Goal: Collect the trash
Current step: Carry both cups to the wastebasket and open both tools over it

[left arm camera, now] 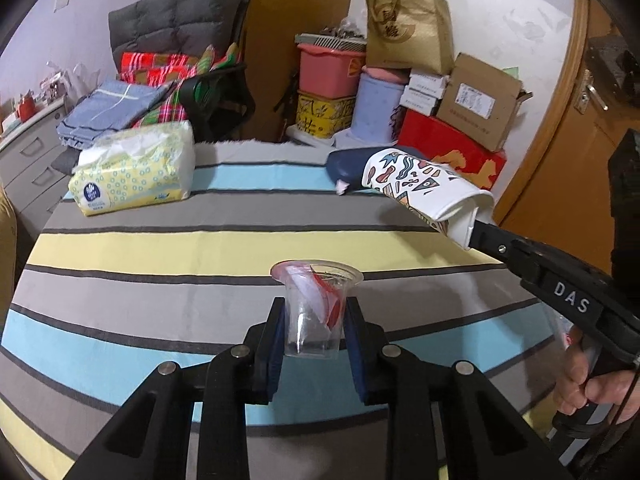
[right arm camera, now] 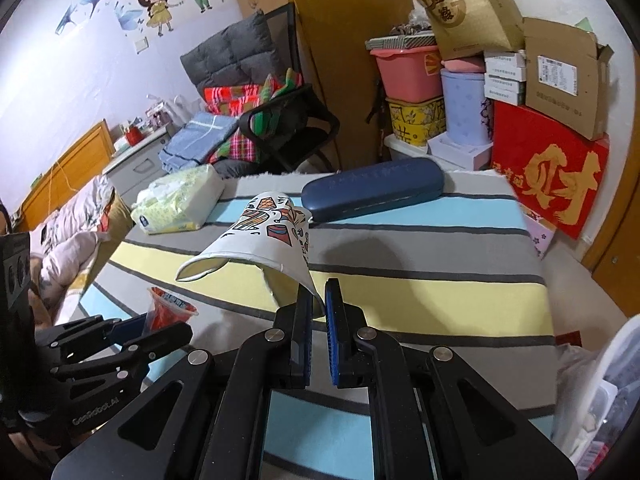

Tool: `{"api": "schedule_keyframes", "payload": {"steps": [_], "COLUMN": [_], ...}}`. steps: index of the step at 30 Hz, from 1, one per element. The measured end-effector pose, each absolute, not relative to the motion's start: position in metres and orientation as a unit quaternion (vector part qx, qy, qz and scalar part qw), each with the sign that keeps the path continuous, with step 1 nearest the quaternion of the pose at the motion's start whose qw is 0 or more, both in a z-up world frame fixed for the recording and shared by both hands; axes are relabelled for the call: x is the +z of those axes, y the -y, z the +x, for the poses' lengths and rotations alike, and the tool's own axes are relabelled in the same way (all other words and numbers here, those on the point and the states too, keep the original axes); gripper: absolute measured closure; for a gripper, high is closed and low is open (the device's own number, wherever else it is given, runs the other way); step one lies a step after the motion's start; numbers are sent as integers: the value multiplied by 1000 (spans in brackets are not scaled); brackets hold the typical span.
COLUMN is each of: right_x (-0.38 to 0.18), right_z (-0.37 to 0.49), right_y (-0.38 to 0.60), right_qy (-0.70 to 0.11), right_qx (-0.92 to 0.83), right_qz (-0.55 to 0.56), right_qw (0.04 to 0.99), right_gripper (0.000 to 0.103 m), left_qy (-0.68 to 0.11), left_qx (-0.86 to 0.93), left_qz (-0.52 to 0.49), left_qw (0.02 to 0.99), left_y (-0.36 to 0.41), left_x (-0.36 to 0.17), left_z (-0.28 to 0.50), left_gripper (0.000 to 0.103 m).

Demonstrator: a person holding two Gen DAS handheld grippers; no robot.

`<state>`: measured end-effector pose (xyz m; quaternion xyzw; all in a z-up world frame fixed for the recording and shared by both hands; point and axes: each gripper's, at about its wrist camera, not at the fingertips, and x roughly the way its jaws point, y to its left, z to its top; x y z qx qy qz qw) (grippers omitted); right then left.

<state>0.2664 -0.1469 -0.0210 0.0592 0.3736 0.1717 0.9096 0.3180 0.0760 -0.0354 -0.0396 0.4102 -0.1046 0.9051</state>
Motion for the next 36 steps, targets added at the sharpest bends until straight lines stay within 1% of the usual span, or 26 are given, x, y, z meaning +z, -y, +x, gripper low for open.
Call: {"api": "schedule_keyframes", "payload": {"steps": [12,28,36], "right_x": [0,20,21], "right_z": [234,173,148], "right_y": [190,269,315], "right_qy": [-340,-294,-293], "right_qx": [142,63,11], "right_qz": [85,122,122], "right_qw": [926,946,948], "right_gripper": [97,97,97], "left_qy": [-375,-344,-345], "left_qx": [-137,-212,-255], "left_qz": [-18,21,31], "left_qw": [917,915,903], "left_y": [-29,76,135], "left_x": [-1,27,28], "left_z": [280,226,209], "left_gripper": [75,75,75]}}
